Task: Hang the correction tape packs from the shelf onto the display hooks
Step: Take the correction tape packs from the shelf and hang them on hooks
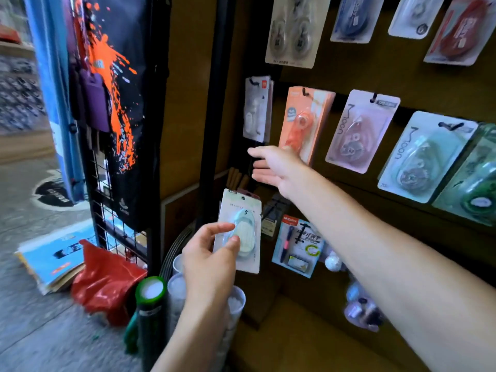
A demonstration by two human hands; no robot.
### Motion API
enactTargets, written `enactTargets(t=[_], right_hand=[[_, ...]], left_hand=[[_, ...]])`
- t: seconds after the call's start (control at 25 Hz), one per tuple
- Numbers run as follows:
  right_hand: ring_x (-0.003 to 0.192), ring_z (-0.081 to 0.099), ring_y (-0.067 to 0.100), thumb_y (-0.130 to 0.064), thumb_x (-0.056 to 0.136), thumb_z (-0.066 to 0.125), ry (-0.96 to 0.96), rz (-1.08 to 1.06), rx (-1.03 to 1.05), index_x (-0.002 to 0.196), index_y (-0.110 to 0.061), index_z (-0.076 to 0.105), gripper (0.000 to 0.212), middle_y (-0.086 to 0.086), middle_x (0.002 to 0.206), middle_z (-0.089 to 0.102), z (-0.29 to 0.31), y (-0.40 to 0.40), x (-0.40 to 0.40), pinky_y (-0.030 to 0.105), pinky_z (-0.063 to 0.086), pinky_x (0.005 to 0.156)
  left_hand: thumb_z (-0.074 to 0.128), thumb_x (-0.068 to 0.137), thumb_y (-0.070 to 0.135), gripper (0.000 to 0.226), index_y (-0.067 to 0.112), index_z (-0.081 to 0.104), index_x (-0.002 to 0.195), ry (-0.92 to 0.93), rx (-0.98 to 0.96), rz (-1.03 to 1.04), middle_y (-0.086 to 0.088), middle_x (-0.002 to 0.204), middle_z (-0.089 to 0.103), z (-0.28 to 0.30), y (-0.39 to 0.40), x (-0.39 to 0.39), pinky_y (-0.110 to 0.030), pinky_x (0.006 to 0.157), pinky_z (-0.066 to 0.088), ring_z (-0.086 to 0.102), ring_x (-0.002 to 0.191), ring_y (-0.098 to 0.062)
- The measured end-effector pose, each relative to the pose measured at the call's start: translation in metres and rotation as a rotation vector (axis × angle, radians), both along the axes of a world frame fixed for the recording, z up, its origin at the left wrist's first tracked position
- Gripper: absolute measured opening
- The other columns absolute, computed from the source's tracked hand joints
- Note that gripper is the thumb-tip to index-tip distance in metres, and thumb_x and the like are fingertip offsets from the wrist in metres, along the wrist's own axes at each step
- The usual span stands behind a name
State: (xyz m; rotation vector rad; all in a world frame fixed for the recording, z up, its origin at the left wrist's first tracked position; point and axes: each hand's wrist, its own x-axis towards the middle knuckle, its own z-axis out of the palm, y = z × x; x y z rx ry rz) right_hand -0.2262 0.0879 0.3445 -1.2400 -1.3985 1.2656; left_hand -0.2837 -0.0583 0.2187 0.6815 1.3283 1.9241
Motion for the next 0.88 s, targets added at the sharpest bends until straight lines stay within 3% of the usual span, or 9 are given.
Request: enactTargets(t=[0.08, 0.16, 0.24, 0.32, 0.44, 0.52, 0.64, 0.76, 0.88], right_hand=[[0.099, 0.068, 0.024, -0.024, 0.083, 0.073, -0.086, -0.014, 0.095, 0.119, -0.007, 0.061, 0.041, 0.014, 0.113, 0.068, -0.023, -0.03, 0.024, 0.033, 0.059, 0.08], [0.1, 0.067, 0.022, -0.03, 0.084, 0.072, -0.117, -0.004, 0.107, 0.129, -0.013, 0.055, 0.051, 0.005, 0.115, 0.068, -0.047, -0.065, 0.054, 0.033, 0.056, 0.078], [0.099, 0.07, 0.025, -0.031, 0.085, 0.072, -0.011, 0.113, -0.033, 0.13, -0.017, 0.054, 0.05, 0.003, 0.114, 0.071, -0.066, -0.098, 0.085, 0.039, 0.057, 0.081], [0.103, 0.07, 0.028, -0.023, 0.083, 0.073, 0.119, 0.23, -0.175, 0.124, -0.015, 0.062, 0.043, 0.007, 0.111, 0.074, -0.078, -0.121, 0.116, 0.045, 0.056, 0.09], [0.105, 0.07, 0.026, -0.015, 0.073, 0.076, 0.199, 0.094, -0.067, 0.12, -0.011, 0.065, 0.048, 0.008, 0.11, 0.075, -0.084, -0.141, 0.18, 0.043, 0.055, 0.093], [0.101, 0.071, 0.025, -0.014, 0.068, 0.075, 0.282, -0.055, 0.021, 0.116, -0.01, 0.066, 0.049, 0.01, 0.109, 0.075, -0.077, -0.155, 0.233, 0.039, 0.057, 0.087], [0.092, 0.071, 0.022, -0.022, 0.063, 0.076, 0.375, -0.245, 0.158, 0.108, -0.009, 0.069, 0.047, 0.012, 0.108, 0.074, -0.053, -0.181, 0.313, 0.033, 0.059, 0.078], [0.085, 0.072, 0.017, -0.019, 0.071, 0.069, 0.422, -0.438, 0.312, 0.103, -0.014, 0.069, 0.033, 0.006, 0.099, 0.076, -0.025, -0.207, 0.392, 0.032, 0.06, 0.07], [0.084, 0.072, 0.016, -0.022, 0.074, 0.068, 0.403, -0.575, 0.433, 0.102, -0.015, 0.069, 0.029, 0.003, 0.096, 0.077, -0.01, -0.227, 0.453, 0.033, 0.057, 0.065]], left_hand=[[0.068, 0.08, 0.006, 0.021, 0.027, 0.071, 0.081, 0.006, 0.002, 0.011, -0.009, 0.096, 0.073, 0.001, -0.003, 0.006, -0.053, 0.083, 0.052, 0.067, 0.097, -0.035], [0.067, 0.08, 0.006, 0.021, 0.027, 0.07, 0.083, 0.007, 0.01, 0.002, -0.007, 0.096, 0.073, 0.001, -0.01, 0.017, -0.044, 0.075, 0.05, 0.067, 0.097, -0.032], [0.066, 0.084, 0.003, 0.025, 0.027, 0.067, 0.091, -0.015, 0.047, -0.057, -0.004, 0.098, 0.073, 0.008, -0.021, 0.034, -0.032, 0.07, 0.052, 0.07, 0.095, -0.025], [0.066, 0.085, 0.002, 0.033, 0.027, 0.062, 0.106, -0.055, 0.115, -0.184, -0.003, 0.101, 0.074, 0.016, -0.029, 0.056, -0.032, 0.072, 0.056, 0.071, 0.093, -0.02], [0.066, 0.088, 0.012, 0.038, 0.029, 0.055, 0.12, -0.043, 0.101, -0.398, 0.0, 0.105, 0.074, 0.019, -0.033, 0.102, -0.039, 0.082, 0.057, 0.071, 0.096, -0.016], [0.063, 0.09, 0.018, 0.031, 0.03, 0.057, 0.118, 0.018, 0.034, -0.472, 0.0, 0.099, 0.074, 0.019, -0.031, 0.133, -0.035, 0.083, 0.054, 0.069, 0.09, -0.015], [0.065, 0.089, 0.019, 0.028, 0.03, 0.059, 0.114, 0.381, -0.014, -0.563, 0.001, 0.094, 0.071, 0.007, -0.021, 0.171, -0.026, 0.075, 0.05, 0.065, 0.086, -0.016], [0.068, 0.085, 0.029, 0.033, 0.039, 0.057, 0.114, 0.702, -0.02, -0.687, 0.007, 0.1, 0.067, 0.001, -0.018, 0.221, -0.033, 0.079, 0.055, 0.064, 0.091, -0.012], [0.069, 0.082, 0.037, 0.047, 0.036, 0.053, 0.126, 0.888, 0.035, -0.762, 0.013, 0.108, 0.066, 0.005, -0.025, 0.274, -0.04, 0.089, 0.053, 0.062, 0.098, -0.007]])
